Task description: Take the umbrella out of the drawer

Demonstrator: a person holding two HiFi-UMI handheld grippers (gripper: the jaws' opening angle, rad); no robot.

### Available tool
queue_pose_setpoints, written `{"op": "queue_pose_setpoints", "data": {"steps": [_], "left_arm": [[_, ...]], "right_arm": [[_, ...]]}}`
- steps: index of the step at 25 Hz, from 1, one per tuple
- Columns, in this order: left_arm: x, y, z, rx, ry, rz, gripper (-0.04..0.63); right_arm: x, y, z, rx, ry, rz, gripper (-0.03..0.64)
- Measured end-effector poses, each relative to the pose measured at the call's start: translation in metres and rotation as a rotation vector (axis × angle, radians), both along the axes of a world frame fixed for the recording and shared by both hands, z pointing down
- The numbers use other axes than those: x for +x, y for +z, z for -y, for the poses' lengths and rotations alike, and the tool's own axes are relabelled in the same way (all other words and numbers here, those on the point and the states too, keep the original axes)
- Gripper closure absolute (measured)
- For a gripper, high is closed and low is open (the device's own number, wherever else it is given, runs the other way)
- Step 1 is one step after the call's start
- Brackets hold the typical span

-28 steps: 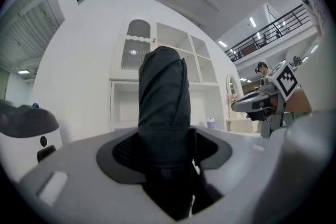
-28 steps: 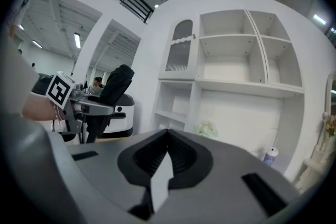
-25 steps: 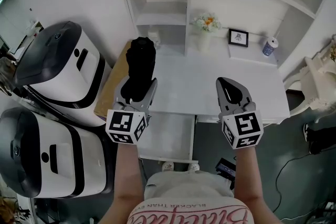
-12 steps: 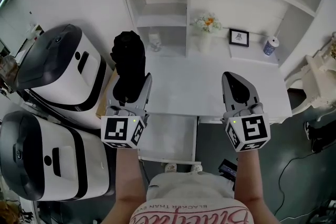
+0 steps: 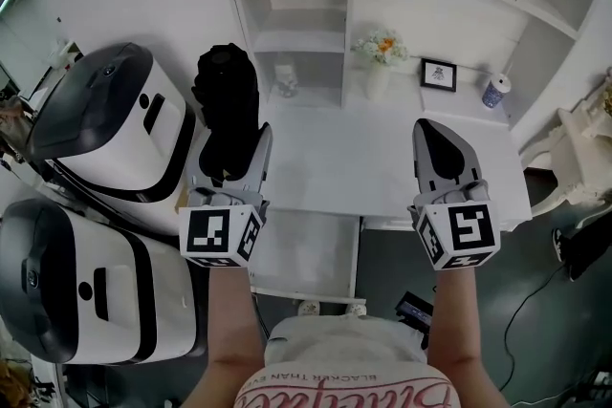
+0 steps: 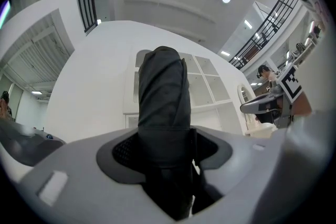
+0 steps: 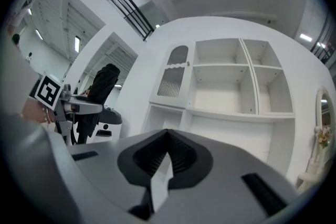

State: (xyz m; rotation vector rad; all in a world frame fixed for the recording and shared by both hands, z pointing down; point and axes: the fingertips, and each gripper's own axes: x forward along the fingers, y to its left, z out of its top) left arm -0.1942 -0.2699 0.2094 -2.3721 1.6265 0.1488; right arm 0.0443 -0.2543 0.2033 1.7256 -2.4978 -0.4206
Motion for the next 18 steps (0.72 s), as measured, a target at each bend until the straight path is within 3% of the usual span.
{"op": "queue_pose_setpoints", "data": {"steps": [9,18], "left_arm": [[-0.011,-0.008,0.005,-0.011,-0.046,-0.012,0.331],[-0.013,-0.011,0.001,-0.010,-0.038,-0.021,0.331]], "right_arm": [[-0.005,-0.008,0.003,0.014,-0.003,0.002,0.609],[-0.006,-0.006,0.000,0.006,0.000,-0.007,0.609]]}}
